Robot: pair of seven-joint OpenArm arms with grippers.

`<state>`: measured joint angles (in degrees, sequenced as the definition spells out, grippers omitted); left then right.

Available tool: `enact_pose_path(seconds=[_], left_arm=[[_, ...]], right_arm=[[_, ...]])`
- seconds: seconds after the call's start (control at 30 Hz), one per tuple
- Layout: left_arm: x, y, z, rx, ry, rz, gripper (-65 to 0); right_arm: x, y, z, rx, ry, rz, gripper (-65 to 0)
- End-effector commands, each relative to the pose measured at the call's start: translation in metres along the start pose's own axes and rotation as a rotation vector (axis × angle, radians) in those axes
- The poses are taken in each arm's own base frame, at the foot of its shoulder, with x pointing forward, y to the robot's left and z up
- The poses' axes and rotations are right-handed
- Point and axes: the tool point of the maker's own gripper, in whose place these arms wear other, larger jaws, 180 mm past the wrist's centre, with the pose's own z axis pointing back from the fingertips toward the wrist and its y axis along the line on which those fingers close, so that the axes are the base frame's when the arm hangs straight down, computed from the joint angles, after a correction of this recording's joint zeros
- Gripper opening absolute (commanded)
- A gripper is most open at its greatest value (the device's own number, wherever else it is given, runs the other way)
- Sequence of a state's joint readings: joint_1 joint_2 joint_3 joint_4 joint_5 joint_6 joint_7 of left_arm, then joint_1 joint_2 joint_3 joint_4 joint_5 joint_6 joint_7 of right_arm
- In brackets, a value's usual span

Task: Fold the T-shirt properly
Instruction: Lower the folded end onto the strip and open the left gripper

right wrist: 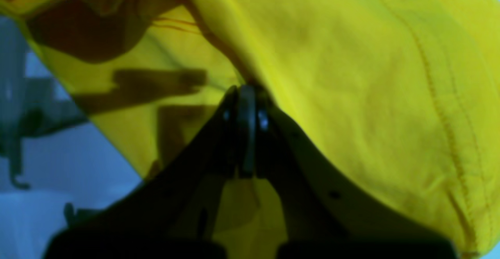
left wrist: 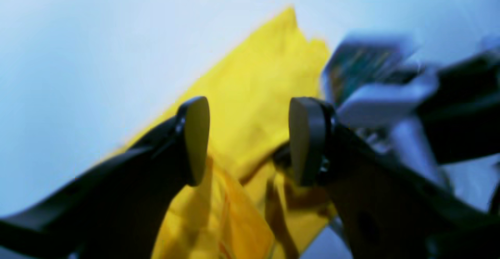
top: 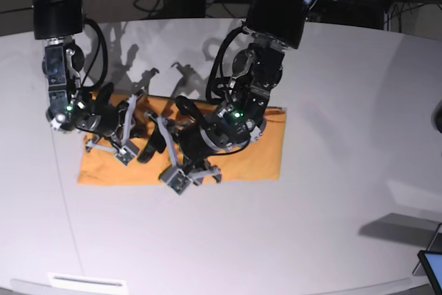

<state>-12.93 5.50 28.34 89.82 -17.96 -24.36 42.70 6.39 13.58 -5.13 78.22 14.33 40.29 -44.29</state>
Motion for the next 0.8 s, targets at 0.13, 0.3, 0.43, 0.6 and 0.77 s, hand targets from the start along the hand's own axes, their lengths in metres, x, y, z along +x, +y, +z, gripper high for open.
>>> enact_pose_path(seconds=[0.13,0.3,0.43,0.6,0.77], left_arm=[[0.020,0.034,0.029,0.083,-0.080,-0.032,-62.3],[-0.013,0.049,0.045,0.131,-0.026,0.005,-65.0],[-0.024,0.049,0.047,0.130,-0.001,0.008,-65.0],[-0.028,0.049,0.045,0.130,0.007,0.017,-65.0],[-0.073,0.048,0.032,0.110,0.119,0.083,-65.0]], right_arm=[[-0.063,-0.008,0.005,-0.046,0.270,0.030,-64.7],[-0.062,-0.008,0.004,-0.046,0.266,0.030,-64.7],[-0.060,-0.008,0.004,-0.046,0.263,0.031,-64.7],[-0.060,-0.007,0.003,-0.045,0.264,0.030,-64.7],[-0.060,-0.008,0.004,-0.046,0.265,0.031,-64.7]])
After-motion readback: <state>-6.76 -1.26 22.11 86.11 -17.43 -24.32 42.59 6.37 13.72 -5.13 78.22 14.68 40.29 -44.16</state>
